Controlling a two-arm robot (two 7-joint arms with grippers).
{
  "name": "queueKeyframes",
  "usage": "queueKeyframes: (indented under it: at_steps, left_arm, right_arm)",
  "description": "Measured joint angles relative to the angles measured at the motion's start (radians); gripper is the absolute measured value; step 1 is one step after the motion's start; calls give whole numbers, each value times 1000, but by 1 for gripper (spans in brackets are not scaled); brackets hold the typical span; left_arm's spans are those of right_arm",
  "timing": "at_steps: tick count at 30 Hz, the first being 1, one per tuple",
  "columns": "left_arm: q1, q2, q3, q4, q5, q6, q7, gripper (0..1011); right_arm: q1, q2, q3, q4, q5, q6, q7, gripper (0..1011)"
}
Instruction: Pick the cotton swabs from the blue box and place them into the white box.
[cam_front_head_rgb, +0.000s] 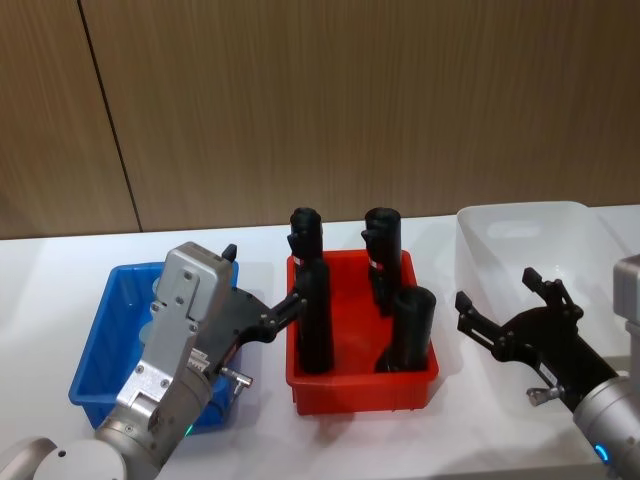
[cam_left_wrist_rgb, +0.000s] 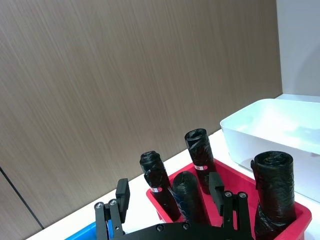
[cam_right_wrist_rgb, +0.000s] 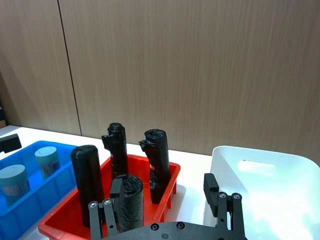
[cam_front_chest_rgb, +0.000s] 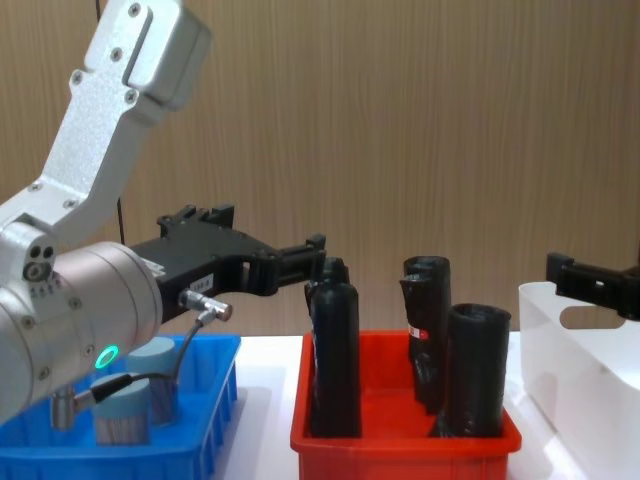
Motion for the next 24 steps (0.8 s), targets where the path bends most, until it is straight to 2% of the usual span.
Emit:
queueKeyframes:
  at_steps: [24]
  left_arm:
    - [0,0,-1,3,0,0,-1,1004]
  right_arm:
    - [0,0,0,0,0,0,0,1001]
